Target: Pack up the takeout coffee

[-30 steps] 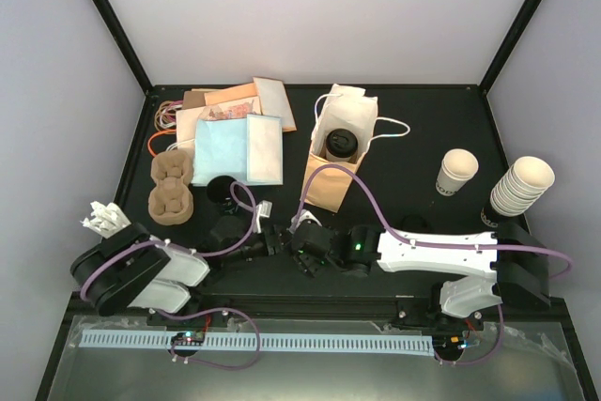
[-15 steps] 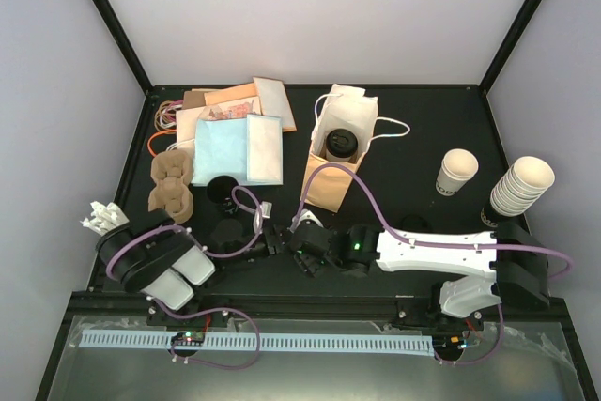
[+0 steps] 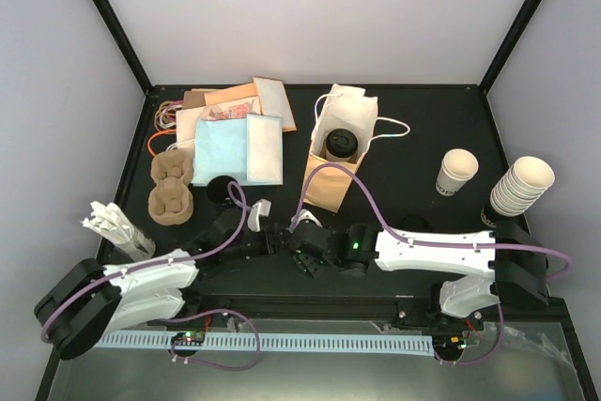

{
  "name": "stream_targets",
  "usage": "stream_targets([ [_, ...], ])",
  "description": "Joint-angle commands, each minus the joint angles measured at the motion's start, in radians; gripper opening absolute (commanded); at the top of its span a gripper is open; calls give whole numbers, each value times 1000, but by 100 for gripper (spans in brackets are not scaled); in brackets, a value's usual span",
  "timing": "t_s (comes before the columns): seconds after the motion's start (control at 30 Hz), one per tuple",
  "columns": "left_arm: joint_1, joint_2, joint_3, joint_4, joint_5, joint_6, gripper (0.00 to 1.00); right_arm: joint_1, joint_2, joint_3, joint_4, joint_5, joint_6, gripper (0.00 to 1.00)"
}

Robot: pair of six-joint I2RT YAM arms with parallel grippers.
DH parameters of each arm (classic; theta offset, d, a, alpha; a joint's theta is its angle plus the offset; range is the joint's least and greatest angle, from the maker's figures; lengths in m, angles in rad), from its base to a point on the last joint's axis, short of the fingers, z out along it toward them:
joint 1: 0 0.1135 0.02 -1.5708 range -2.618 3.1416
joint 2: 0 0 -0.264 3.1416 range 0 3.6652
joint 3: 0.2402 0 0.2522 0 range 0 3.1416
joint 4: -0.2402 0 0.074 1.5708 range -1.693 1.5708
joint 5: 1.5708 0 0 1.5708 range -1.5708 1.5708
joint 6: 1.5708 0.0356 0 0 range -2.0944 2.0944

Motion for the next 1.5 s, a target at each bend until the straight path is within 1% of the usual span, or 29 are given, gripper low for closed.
stream_targets([
  [0.0, -36, -52, 6, -243, 119, 27, 60, -9, 115, -63, -69, -102, -4, 71],
  [0.13, -36, -118, -27, -269, 126, -1, 48, -11, 114, -63, -61, -107, -11, 70],
  [0.3, -36, -141, -34, -309, 165, 9, 44, -12, 114, -69, -55, -112, -17, 71],
  [0.43, -37, -177, -41, -338, 176, 2, 44, -14, 124, -63, -62, -107, -17, 71],
  [0.67, -36, -280, -40, -439, 206, 7, 48, -15, 130, -56, -64, -109, -19, 71],
  [0.77, -36, -306, -54, -436, 215, 0, 49, -15, 131, -53, -63, -114, -25, 70],
  [0.87, -36, -286, -68, -399, 234, -9, 48, -16, 137, -50, -63, -117, -27, 70],
  [1.0, -36, -236, -76, -397, 234, 4, 42, -16, 138, -48, -67, -117, -29, 71],
  [1.1, -36, -204, -90, -403, 227, 1, 32, -16, 139, -48, -69, -116, -28, 70],
  [1.17, -36, -179, -116, -365, 238, -15, 25, -17, 141, -47, -70, -120, -28, 70],
  [1.23, -36, -151, -132, -359, 239, -16, 20, -17, 145, -45, -74, -122, -26, 71],
  [1.33, -36, -110, -145, -359, 229, -1, 18, -17, 152, -41, -78, -127, -28, 70],
  [1.47, -37, -46, -181, -288, 231, -6, 15, -17, 166, -33, -83, -139, -35, 70],
])
